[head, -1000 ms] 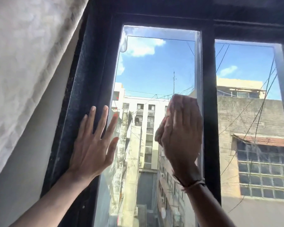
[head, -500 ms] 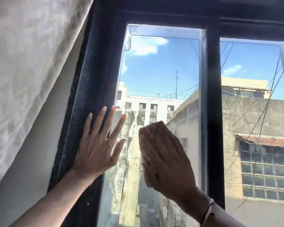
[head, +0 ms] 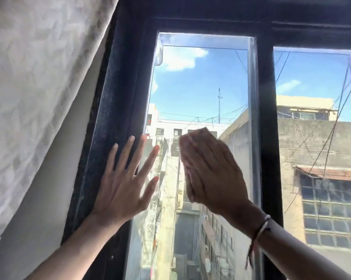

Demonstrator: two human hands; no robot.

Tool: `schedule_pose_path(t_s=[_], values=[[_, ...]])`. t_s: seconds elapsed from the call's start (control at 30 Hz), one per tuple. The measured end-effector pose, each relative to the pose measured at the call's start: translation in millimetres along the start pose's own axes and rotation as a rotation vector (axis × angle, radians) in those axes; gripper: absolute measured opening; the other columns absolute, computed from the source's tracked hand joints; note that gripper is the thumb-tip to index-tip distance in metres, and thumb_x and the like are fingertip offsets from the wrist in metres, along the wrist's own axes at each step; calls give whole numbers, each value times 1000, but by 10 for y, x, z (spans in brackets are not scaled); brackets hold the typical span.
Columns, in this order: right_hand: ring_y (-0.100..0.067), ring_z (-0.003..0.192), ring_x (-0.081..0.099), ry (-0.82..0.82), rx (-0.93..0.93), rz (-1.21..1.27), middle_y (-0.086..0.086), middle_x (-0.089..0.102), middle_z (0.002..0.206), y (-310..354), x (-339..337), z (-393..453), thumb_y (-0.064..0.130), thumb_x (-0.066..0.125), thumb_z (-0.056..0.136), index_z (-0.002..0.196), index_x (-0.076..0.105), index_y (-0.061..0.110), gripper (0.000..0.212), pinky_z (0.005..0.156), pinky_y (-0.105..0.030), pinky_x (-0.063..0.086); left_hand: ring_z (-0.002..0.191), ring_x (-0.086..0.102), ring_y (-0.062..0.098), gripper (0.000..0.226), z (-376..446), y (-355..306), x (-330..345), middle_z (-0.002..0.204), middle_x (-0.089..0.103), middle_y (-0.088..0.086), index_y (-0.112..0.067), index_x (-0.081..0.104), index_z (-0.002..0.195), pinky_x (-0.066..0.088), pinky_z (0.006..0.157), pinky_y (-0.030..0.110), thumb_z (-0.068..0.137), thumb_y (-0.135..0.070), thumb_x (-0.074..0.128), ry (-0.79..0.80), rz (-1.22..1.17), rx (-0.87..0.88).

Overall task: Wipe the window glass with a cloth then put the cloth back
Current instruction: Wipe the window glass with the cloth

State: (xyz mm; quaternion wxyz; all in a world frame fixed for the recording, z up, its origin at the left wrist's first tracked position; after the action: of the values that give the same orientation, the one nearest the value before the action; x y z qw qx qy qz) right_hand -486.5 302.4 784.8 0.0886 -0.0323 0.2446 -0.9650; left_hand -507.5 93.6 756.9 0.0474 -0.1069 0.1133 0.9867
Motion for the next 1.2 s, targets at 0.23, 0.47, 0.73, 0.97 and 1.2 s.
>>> schedule_pose_path(t_s=[0.23, 0.47, 0.73, 0.97, 1.2], values=[[-39, 171, 27, 39, 23, -64, -21, 32, 181, 105, -39, -130, 28, 37, 111, 172, 31, 7, 65, 135, -60, 40, 162, 16, 34, 65, 27, 8, -24, 174, 17, 14, -28, 21, 163, 28, 126, 67, 104, -53, 13, 13, -12, -15], [-36, 165, 40, 82, 68, 32, -17, 45, 176, -627, -155, 336, 39, 35, 117, 168, 36, 18, 56, 135, -62, 38, 162, 14, 33, 66, 11, 3, -13, 175, 16, 13, -29, 18, 164, 25, 127, 67, 102, -53, 20, -12, -5, -10], [-35, 173, 24, 90, -195, 124, -18, 40, 178, 798, 17, -454, 24, 49, 109, 168, 42, 9, 61, 140, -52, 31, 162, 18, 35, 66, -20, -25, -5, 175, 16, 14, -14, 18, 164, 20, 130, 64, 104, -42, 23, -9, 49, -20], [-40, 163, 40, -2, 227, -32, -22, 43, 175, -731, -97, 478, 29, 30, 105, 166, 37, 9, 65, 134, -64, 38, 163, 14, 30, 65, -84, -30, 1, 175, 16, 12, -11, 18, 163, 22, 130, 62, 105, -38, 23, -31, -1, -32], [-41, 171, 26, 20, -19, -9, -21, 33, 180, 239, -39, -227, 28, 44, 108, 169, 36, 5, 65, 138, -60, 35, 163, 10, 33, 68, -52, 16, 5, 175, 12, 16, -17, 14, 165, 19, 130, 64, 104, -49, 18, -2, 20, -41]])
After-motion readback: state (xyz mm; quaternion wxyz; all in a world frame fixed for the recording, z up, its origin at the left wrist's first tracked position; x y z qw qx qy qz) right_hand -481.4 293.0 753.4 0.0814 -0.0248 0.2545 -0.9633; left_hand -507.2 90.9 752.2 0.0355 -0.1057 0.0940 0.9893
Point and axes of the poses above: each hand's wrist, its own z-axis towards the middle knuckle, its own x-axis out of the palm, y = z × x, the point moved 5 cm from there along z, towards the middle knuckle
